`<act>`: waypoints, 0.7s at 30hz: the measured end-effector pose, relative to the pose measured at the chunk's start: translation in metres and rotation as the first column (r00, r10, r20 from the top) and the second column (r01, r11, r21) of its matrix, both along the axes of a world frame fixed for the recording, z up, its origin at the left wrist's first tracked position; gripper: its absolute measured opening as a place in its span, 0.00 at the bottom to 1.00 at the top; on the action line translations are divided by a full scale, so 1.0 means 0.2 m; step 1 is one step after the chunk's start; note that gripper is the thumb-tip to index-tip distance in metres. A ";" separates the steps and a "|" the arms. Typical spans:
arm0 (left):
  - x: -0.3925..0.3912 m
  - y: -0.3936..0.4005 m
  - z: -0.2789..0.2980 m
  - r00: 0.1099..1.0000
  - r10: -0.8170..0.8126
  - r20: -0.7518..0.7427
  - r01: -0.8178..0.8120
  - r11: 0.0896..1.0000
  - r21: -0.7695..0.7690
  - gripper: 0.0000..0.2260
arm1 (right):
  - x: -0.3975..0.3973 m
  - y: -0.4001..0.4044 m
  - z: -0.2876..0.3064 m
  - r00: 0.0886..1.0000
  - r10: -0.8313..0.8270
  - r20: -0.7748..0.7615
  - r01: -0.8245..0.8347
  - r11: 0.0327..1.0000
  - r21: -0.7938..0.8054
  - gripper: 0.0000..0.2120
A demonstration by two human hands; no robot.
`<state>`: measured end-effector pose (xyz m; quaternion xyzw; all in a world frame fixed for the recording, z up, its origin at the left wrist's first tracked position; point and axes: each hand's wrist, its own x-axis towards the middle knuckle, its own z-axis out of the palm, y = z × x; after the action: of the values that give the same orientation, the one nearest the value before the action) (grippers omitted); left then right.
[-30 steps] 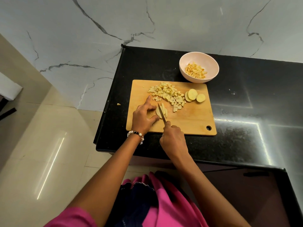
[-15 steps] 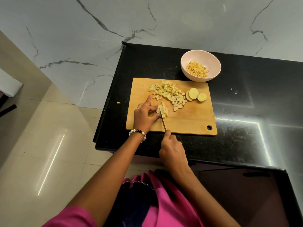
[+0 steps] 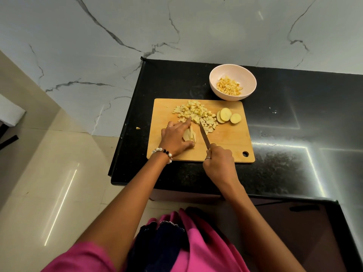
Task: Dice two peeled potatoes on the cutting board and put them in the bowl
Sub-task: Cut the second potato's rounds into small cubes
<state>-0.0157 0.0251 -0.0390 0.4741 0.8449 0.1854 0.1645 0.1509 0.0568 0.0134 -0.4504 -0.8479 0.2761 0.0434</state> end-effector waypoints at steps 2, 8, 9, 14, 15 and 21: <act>0.00 0.01 0.01 1.000 0.000 -0.004 0.000 1.000 -0.006 0.41 | 0.01 0.01 -0.01 1.000 -0.014 -0.017 0.015 1.000 0.004 0.09; -0.02 0.01 0.02 0.998 -0.059 -0.034 0.057 0.997 -0.057 0.39 | 0.03 0.04 -0.01 0.998 -0.041 -0.054 0.039 0.999 -0.034 0.09; -0.02 0.01 0.02 0.997 -0.064 -0.034 0.062 0.996 -0.060 0.39 | 0.03 0.04 -0.01 0.997 -0.044 -0.060 0.042 0.999 -0.035 0.09; 0.00 0.02 0.03 0.997 -0.054 -0.055 0.051 0.997 -0.061 0.38 | 0.02 0.05 -0.02 0.995 -0.042 -0.090 0.038 0.998 -0.045 0.09; 0.00 0.02 0.03 0.997 -0.043 -0.057 0.039 0.998 -0.058 0.39 | 0.02 0.05 -0.02 0.995 -0.040 -0.096 0.035 0.998 -0.047 0.10; 0.04 0.02 0.02 0.998 0.024 -0.054 -0.027 0.998 -0.050 0.41 | 0.01 0.04 -0.04 0.994 -0.031 -0.104 0.025 0.998 -0.052 0.09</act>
<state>-0.0081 0.0286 -0.0344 0.4636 0.8594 0.1532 0.1516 0.1538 0.0655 0.0062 -0.4482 -0.8308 0.3203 0.0801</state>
